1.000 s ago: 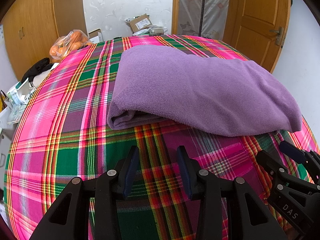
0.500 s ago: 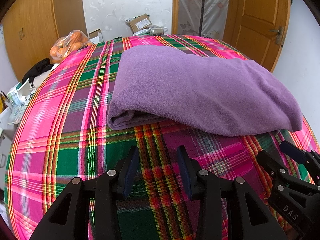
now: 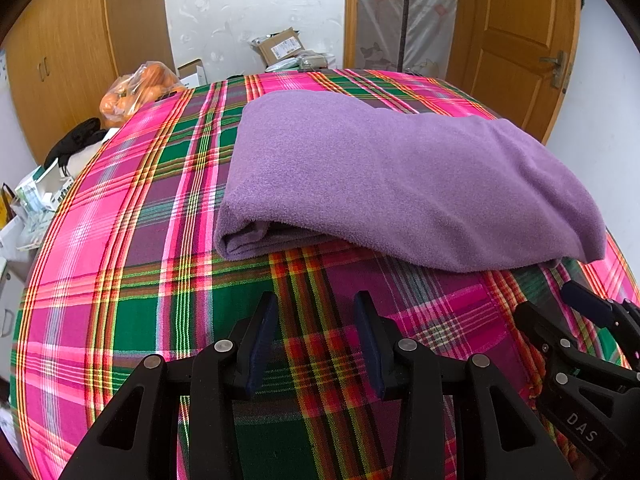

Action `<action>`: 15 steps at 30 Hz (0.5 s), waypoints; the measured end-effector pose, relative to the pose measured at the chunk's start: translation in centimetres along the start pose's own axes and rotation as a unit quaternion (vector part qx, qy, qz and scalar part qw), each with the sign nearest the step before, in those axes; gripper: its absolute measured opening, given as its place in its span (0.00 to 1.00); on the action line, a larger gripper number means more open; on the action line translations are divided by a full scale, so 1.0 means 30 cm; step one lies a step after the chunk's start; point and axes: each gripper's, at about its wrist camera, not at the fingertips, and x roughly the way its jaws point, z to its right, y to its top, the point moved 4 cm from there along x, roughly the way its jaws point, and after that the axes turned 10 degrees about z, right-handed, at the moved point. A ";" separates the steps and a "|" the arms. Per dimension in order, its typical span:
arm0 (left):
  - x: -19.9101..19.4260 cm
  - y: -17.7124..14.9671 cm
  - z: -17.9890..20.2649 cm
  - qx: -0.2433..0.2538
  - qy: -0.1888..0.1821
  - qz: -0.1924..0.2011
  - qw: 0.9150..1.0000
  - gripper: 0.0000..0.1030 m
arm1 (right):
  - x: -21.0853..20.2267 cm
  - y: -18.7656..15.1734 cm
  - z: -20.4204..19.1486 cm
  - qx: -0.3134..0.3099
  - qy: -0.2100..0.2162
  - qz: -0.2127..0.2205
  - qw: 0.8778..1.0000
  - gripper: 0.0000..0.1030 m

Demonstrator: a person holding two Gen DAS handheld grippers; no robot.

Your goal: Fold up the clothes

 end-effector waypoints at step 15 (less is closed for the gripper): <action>-0.007 0.026 0.003 -0.011 -0.033 -0.018 0.999 0.40 | -0.032 0.033 0.085 -0.001 0.036 0.014 0.999 0.56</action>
